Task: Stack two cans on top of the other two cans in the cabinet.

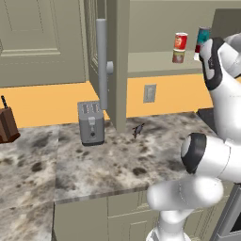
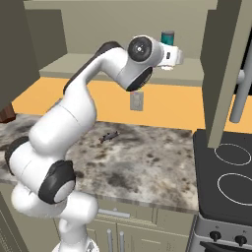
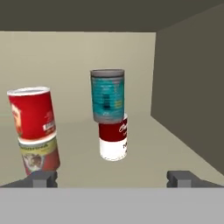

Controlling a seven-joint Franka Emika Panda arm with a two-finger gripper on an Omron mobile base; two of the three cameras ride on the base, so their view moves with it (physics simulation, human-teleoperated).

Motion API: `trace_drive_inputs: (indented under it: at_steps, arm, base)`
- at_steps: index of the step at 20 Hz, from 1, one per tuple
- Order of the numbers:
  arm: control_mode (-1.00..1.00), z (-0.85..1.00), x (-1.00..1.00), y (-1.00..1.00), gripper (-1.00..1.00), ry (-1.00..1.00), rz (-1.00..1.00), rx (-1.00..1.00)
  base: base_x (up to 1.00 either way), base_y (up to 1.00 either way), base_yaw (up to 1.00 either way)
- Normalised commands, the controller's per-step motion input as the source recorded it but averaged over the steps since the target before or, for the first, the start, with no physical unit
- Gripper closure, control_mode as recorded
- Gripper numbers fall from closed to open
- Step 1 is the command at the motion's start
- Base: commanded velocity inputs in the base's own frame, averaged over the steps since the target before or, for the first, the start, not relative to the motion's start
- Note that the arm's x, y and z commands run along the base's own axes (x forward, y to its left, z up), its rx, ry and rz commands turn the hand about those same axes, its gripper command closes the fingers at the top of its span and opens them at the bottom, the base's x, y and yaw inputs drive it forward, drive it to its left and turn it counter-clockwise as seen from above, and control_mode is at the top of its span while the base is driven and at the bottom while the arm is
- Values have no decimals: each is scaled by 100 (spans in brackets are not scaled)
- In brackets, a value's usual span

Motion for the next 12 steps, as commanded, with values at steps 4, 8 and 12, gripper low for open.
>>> trace_drive_inputs:
  at_steps: [4,8,12]
  arm:
    - [-100,-31,-72,54,-100,1,-1,-7]
    - [-100,-31,-74,57,-100,3,-3,-3]
    - [-100,-27,-67,58,-100,17,-8,0]
  base:
    - [0,0,0]
    - [0,0,0]
    - [0,0,0]
